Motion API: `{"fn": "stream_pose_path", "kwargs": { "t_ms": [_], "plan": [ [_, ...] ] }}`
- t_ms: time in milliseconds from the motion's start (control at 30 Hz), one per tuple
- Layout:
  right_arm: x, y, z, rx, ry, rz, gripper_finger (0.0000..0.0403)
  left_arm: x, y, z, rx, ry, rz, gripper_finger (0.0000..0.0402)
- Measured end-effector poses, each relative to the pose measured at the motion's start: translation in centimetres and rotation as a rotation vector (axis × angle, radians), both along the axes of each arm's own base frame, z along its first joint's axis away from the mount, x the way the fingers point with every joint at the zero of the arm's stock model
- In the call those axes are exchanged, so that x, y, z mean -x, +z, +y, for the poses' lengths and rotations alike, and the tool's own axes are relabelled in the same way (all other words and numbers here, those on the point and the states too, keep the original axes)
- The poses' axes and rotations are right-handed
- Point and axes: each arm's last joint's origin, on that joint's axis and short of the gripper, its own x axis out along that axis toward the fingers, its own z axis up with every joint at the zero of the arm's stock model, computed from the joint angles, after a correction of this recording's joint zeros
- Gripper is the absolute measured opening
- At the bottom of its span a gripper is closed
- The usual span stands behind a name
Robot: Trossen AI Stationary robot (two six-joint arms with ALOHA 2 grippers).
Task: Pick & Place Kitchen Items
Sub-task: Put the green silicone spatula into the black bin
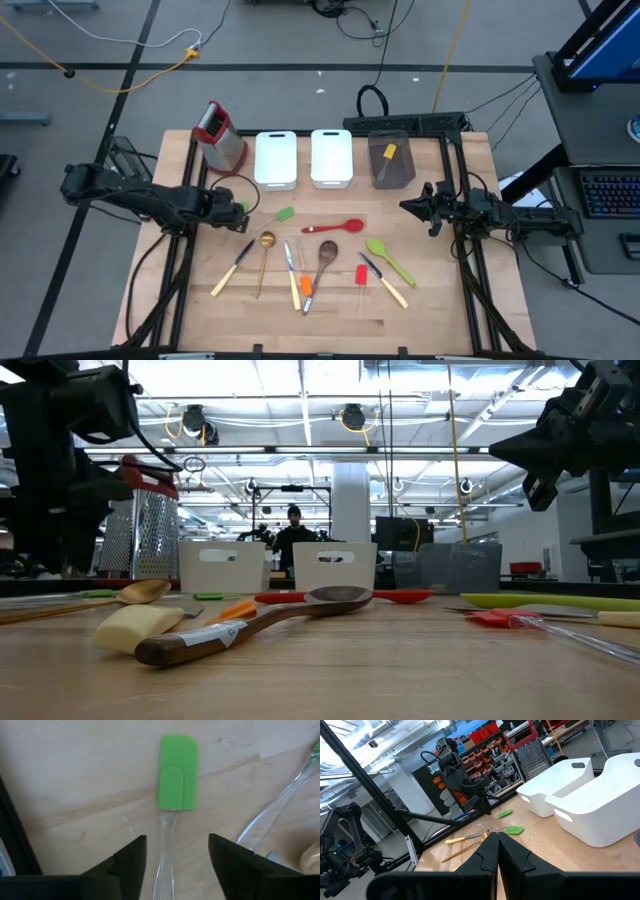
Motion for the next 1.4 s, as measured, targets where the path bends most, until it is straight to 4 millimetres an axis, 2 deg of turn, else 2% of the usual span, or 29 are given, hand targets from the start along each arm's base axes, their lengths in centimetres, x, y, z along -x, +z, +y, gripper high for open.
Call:
{"fn": "stream_pose_path", "kwargs": {
  "t_ms": [200, 467, 633, 800, 1233, 1400],
  "plan": [
    [0.0, 0.0, 0.0, 0.005, 0.0, 0.001, 0.0, -0.8, -1.1, -0.1, 0.002, -0.035, 0.071, 0.0244],
    [0.0, 0.0, 0.0, 0.015, 0.0, 0.002, 0.0, -2.3, -3.4, -0.2, -0.009, -0.099, 0.183, 0.0216],
    [0.0, 0.0, 0.0, 0.015, 0.0, 0.002, 0.0, -3.3, -4.4, -0.3, -0.021, -0.146, 0.199, 0.0189],
    [0.0, 0.0, 0.0, 0.015, 0.0, 0.002, 0.0, -3.4, -4.4, -0.3, -0.017, -0.144, 0.188, 0.0155],
    [0.0, 0.0, 0.0, 0.015, 0.004, 0.002, 0.0, -3.6, -4.4, -0.2, -0.049, -0.112, 0.162, 0.0015],
    [0.0, 0.0, 0.0, 0.012, 0.004, 0.001, 0.0, -3.5, -4.4, -0.2, -0.068, -0.097, 0.17, 0.0014]
  ]
}}
